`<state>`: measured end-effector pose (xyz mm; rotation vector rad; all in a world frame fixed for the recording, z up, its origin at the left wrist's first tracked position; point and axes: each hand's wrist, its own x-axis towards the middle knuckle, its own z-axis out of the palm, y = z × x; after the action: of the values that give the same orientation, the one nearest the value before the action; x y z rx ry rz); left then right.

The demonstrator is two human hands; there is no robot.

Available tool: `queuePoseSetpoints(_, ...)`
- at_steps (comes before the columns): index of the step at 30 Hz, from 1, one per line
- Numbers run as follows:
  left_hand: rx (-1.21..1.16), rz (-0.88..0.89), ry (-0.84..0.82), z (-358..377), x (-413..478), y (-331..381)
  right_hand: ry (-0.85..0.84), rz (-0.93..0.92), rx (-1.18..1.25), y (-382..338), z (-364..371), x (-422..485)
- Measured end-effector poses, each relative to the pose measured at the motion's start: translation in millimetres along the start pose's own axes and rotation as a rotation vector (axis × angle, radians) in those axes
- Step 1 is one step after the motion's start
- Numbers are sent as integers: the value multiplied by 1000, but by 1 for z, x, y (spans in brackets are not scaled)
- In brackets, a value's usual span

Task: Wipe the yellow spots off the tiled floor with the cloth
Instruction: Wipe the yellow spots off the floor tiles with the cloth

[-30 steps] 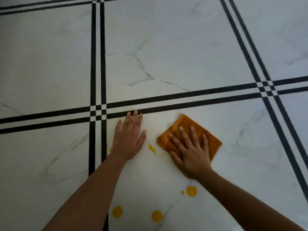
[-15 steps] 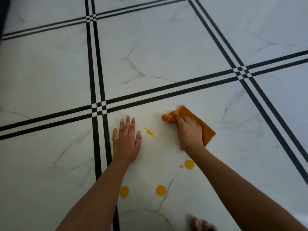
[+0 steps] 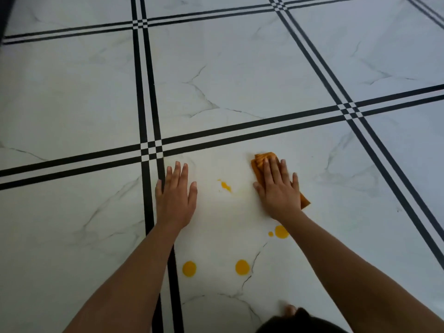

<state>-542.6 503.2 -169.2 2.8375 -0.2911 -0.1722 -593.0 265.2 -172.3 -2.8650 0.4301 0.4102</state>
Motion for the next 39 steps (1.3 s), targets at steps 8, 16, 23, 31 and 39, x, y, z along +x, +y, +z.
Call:
queuePoseSetpoints(8, 60, -147, 43, -3, -34, -71, -60, -495, 4, -76, 18, 1)
queuePoseSetpoints(16, 44, -359, 60, 3, -97, -100, -10, -553, 15, -158, 42, -3)
queuePoseSetpoints(23, 41, -404, 40, 12, -124, -97, -72, -526, 40, -174, 35, 5)
queuePoseSetpoints(31, 26, -434, 33, 19, -148, -70, -167, -736, -98, -153, 43, -21)
queuePoseSetpoints(39, 30, -384, 23, 23, -175, -60, 101, -843, -176, -100, 58, -60)
